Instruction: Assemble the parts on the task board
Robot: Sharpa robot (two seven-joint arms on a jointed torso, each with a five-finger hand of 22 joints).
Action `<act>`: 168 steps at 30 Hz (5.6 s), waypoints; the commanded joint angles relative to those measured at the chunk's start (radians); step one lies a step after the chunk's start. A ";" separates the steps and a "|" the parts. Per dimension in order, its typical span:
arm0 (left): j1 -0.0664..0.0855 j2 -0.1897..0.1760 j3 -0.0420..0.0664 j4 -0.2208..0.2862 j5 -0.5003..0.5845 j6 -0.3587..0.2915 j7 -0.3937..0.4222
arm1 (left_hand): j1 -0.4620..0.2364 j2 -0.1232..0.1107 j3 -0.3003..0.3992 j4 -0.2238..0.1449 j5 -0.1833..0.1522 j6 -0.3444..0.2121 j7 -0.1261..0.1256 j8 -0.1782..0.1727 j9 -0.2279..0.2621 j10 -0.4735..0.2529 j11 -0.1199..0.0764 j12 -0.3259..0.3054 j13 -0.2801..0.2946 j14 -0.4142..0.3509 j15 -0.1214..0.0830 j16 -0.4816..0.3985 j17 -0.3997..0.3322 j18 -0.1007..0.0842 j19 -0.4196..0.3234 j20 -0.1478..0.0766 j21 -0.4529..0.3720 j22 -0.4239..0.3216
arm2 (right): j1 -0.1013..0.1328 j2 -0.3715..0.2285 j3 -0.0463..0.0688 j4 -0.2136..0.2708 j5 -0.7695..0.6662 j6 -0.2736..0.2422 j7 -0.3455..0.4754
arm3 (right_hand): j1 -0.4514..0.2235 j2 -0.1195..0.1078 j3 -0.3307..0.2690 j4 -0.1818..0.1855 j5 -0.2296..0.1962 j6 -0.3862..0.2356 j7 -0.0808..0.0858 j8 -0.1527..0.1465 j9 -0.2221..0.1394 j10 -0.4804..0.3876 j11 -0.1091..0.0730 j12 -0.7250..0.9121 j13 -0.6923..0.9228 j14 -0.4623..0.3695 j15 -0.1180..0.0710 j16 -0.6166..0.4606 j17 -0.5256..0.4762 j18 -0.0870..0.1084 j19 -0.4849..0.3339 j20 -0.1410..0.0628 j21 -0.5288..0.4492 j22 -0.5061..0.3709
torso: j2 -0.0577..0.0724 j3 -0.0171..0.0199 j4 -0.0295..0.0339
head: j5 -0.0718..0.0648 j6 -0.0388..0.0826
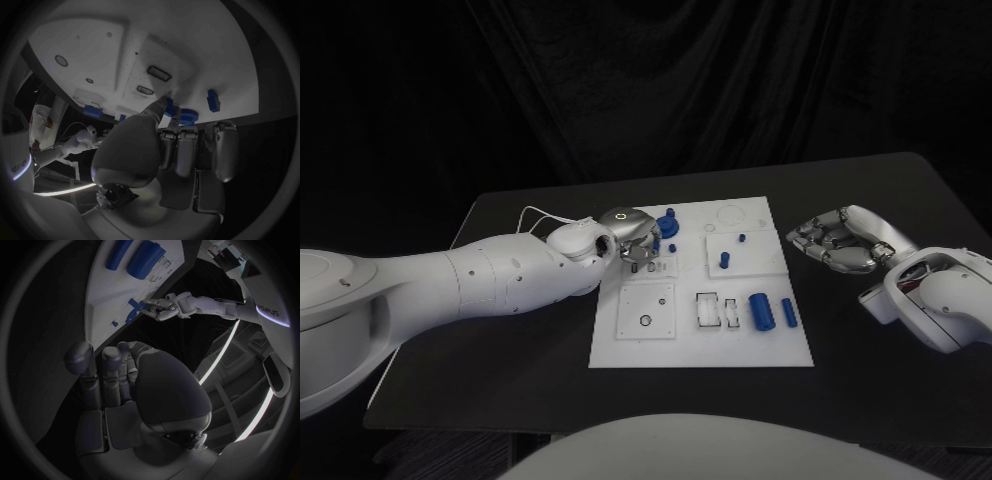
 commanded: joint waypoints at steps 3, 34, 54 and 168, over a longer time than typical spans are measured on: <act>-0.004 -0.011 0.000 0.010 -0.001 -0.082 0.080 | 0.028 0.005 0.025 -0.013 -0.001 0.050 -0.013 0.019 -0.002 0.105 -0.011 0.003 0.262 0.108 -0.006 -0.001 0.264 -0.015 0.032 -0.004 0.011 0.224 | -0.002 -0.004 0.001 0.006 -0.001 0.004 -0.014 | -0.005 -0.001 0.007 0.000 0.006 0.002 -0.001 0.003 0.001 0.002 0.000 0.000 -0.001 0.003 -0.001 0.002 -0.001 0.018 0.004 0.001 -0.001 0.116 | 0.000 -0.0002 -0.0005 | 0.001 0.000; 0.006 -0.285 0.009 0.462 -0.387 -0.442 -0.082 | -0.003 -0.045 0.035 -0.006 0.016 0.111 -0.033 0.022 -0.014 0.105 -0.032 0.003 0.262 0.108 -0.028 -0.001 0.264 -0.021 0.047 -0.024 0.036 0.231 | 0.074 0.148 0.002 0.139 -0.098 -0.121 -0.113 | -0.194 -0.025 -0.127 0.091 -0.251 -0.038 -0.002 -0.003 0.004 0.138 -0.002 0.129 0.128 0.075 -0.004 0.122 0.084 -0.001 0.062 -0.002 0.112 0.142 | -0.009 -0.0071 0.0075 | 0.006 0.000; 0.006 -0.298 0.009 0.508 -0.391 -0.451 -0.132 | -0.014 -0.051 0.038 0.004 0.021 0.121 -0.036 0.019 -0.017 0.105 -0.038 0.003 0.262 0.108 -0.032 -0.001 0.264 -0.020 0.047 -0.028 0.034 0.230 | 0.047 0.291 0.002 0.113 -0.227 -0.153 -0.302 | -0.322 -0.002 -0.273 0.087 -0.315 -0.062 -0.032 0.174 0.110 0.245 -0.027 0.265 0.289 0.122 -0.026 0.241 0.162 -0.026 0.111 -0.022 0.280 0.175 | -0.027 -0.0334 0.0353 | -0.039 0.000; 0.006 -0.257 0.001 0.492 -0.391 -0.448 -0.140 | -0.033 -0.053 0.049 0.022 0.040 0.144 -0.048 0.021 -0.015 0.105 -0.049 0.003 0.262 0.108 -0.043 -0.001 0.264 -0.019 0.045 -0.038 0.028 0.228 | 0.024 0.373 0.002 0.069 -0.240 -0.068 -0.393 | -0.372 0.014 -0.136 0.088 0.201 -0.277 -0.034 0.465 0.444 0.012 -0.024 0.111 0.110 0.025 -0.019 0.154 0.018 0.003 0.026 -0.015 0.134 0.134 | -0.035 -0.0464 0.0327 | -0.062 0.000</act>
